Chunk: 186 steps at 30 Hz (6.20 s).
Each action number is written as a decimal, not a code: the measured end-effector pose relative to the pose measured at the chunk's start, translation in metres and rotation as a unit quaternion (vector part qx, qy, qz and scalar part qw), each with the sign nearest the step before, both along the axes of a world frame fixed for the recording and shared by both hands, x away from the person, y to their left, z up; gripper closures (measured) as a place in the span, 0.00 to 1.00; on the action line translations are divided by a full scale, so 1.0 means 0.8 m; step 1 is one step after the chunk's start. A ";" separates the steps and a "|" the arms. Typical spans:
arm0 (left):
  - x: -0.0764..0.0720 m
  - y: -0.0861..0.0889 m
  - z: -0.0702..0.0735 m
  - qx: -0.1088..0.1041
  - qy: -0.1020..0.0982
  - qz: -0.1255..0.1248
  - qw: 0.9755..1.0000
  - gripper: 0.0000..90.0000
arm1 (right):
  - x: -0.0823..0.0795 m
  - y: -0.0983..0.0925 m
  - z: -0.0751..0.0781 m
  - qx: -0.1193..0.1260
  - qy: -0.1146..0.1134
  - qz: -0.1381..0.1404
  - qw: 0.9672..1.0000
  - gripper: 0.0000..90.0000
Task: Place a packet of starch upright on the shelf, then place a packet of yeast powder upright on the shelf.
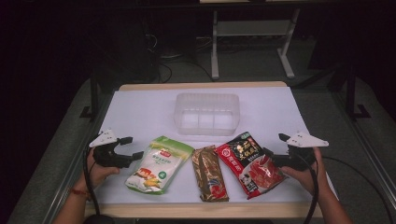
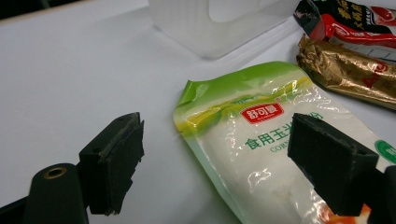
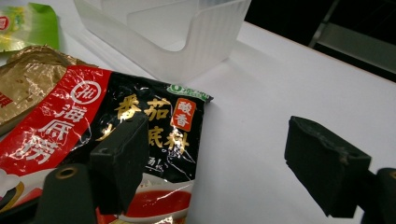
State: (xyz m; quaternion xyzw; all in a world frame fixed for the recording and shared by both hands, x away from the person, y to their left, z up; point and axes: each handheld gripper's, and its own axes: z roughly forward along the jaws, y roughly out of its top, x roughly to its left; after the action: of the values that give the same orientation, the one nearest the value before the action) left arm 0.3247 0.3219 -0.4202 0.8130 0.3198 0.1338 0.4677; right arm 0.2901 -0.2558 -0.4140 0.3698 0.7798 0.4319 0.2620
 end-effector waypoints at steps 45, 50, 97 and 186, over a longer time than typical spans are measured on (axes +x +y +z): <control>0.085 -0.090 -0.037 0.072 0.105 -0.064 0.990 0.13 | 0.019 0.015 -0.012 0.023 0.061 0.035 0.997 0.26; 0.089 -0.096 -0.037 0.079 0.106 -0.073 0.989 0.10 | 0.021 0.017 -0.015 0.025 0.069 0.039 0.997 0.26; 0.015 -0.010 -0.021 0.076 0.016 -0.029 0.997 0.87 | 0.022 0.020 -0.018 0.011 0.075 0.037 0.996 0.28; -0.052 -0.030 0.101 -0.151 -0.057 -0.036 0.986 1.00 | 0.026 -0.002 -0.008 0.041 0.062 0.008 0.997 0.29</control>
State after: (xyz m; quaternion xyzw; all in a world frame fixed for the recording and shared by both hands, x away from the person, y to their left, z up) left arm 0.2827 0.2983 -0.3397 0.7353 0.2795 0.1131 0.6070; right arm 0.3108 -0.2578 -0.4207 0.4000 0.7793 0.4415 0.1944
